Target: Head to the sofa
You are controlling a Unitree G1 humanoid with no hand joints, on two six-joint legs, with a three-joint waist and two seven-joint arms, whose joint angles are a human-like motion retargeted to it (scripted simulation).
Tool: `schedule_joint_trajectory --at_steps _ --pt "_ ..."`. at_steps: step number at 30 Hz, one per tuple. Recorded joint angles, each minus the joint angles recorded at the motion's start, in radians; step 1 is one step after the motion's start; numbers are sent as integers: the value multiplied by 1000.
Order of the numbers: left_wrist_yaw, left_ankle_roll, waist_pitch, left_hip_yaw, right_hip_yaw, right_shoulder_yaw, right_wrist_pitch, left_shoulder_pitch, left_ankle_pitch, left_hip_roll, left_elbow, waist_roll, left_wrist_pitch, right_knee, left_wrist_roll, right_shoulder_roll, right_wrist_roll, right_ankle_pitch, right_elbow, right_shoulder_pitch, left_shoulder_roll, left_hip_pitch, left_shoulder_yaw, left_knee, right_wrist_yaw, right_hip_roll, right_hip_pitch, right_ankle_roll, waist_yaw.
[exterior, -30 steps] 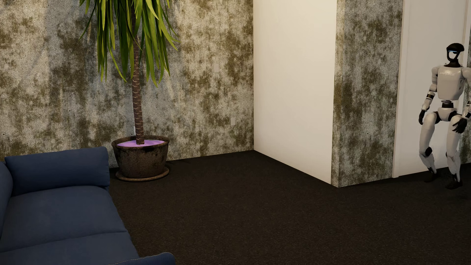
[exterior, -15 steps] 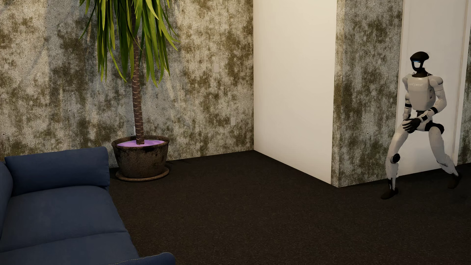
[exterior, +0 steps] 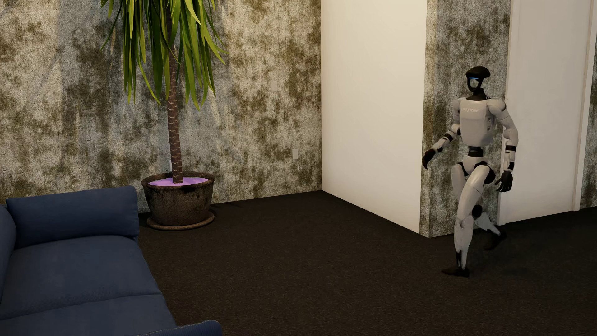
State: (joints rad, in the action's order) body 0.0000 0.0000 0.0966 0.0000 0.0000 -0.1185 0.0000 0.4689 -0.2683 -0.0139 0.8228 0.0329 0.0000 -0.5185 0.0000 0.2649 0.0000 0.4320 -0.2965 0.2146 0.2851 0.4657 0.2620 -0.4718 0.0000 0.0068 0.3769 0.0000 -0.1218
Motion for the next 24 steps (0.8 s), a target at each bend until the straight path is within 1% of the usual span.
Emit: schedule_joint_trajectory --at_steps 1,2,3,4,5,6,7,8,9,10,13,15,16,17,18,19,20,21,22,23,24 --pt "0 0 -13 0 0 5 0 25 -28 2 20 2 0 -15 0 -4 0 -21 5 5 -7 15 -21 -7 0 -15 41 0 -30" --pt "0 0 -31 0 0 3 0 49 -17 4 38 12 0 -47 0 -11 0 -88 -7 20 -14 33 -44 -28 0 -43 69 0 -65" --pt "0 0 -57 0 0 -12 0 69 182 0 52 26 0 -114 0 -14 0 -224 -28 38 -22 51 -62 -33 0 -81 65 0 -88" --pt "0 0 -67 0 0 -36 0 76 470 -14 82 39 0 -268 0 -18 0 -419 -67 57 -32 107 -60 -80 0 -120 18 0 -73" --pt "0 0 -46 0 0 -70 0 58 592 -28 121 55 0 -471 0 -19 0 -589 -133 68 -34 103 -28 -178 0 -141 -61 0 -49" --pt "0 0 -25 0 0 -119 0 22 566 -53 130 84 0 -671 0 -20 0 -642 -207 65 -17 60 38 -237 0 -168 -172 0 -28" --pt "0 0 -17 0 0 -156 0 -10 517 -73 104 102 0 -852 0 -24 0 -551 -271 63 2 7 105 -264 0 -171 -288 0 16" --pt "0 0 -11 0 0 -181 0 -37 474 -80 58 105 0 -947 0 -23 0 -450 -321 80 13 -62 137 -274 0 -161 -394 0 61" --pt "0 0 -6 0 0 -188 0 -65 427 -87 6 106 0 -960 0 -22 0 -387 -363 114 15 -141 127 -263 0 -155 -494 0 89" --pt "0 0 -7 0 0 -174 0 -90 380 -96 -53 111 0 -892 0 -27 0 -363 -407 152 16 -223 101 -237 0 -155 -588 0 106" --pt "0 0 -2 0 0 -106 0 -192 261 -102 -215 100 0 -468 0 -39 0 -400 -582 227 3 -453 15 -159 0 -165 -739 0 178" --pt "0 0 -7 0 0 -54 0 -260 190 -104 -334 96 0 -163 0 -28 0 -346 -666 249 2 -561 -16 -138 0 -158 -785 0 196" --pt "0 0 -13 0 0 -25 0 -284 148 -108 -393 105 0 -37 0 -27 0 -296 -700 254 6 -618 -23 -127 0 -161 -795 0 200" --pt "0 0 -15 0 0 3 0 -308 105 -97 -435 105 0 13 0 -24 0 -270 -725 254 6 -673 -28 -121 0 -170 -790 0 226" --pt "0 0 -24 0 0 24 0 -321 70 -83 -469 106 0 275 0 -21 0 -309 -739 253 4 -726 -30 -120 0 -178 -792 0 253" --pt "0 0 -39 0 0 41 0 -326 47 -62 -487 106 0 323 0 -19 0 -300 -744 250 0 -767 -27 -129 0 -188 -798 0 287" --pt "0 0 -59 0 0 62 0 -320 37 -33 -490 101 0 82 0 -19 0 -227 -740 248 -5 -804 -20 -144 0 -196 -805 0 319" --pt "0 0 -82 0 0 77 0 -303 47 2 -488 97 0 16 0 -17 0 -225 -727 250 -8 -841 -3 -161 0 -206 -812 0 350" --pt "0 0 -109 0 0 74 0 -288 89 46 -474 83 0 30 0 -11 0 -390 -717 252 -14 -857 17 -200 0 -194 -780 0 364" --pt "0 0 -129 0 0 92 0 -274 179 60 -436 70 0 -112 0 -21 0 -520 -707 236 -14 -848 43 -267 0 -173 -887 0 323" --pt "0 0 -113 0 0 55 0 -255 293 50 -371 57 0 -242 0 -18 0 -540 -675 218 -20 -854 64 -341 0 -154 -920 0 279"
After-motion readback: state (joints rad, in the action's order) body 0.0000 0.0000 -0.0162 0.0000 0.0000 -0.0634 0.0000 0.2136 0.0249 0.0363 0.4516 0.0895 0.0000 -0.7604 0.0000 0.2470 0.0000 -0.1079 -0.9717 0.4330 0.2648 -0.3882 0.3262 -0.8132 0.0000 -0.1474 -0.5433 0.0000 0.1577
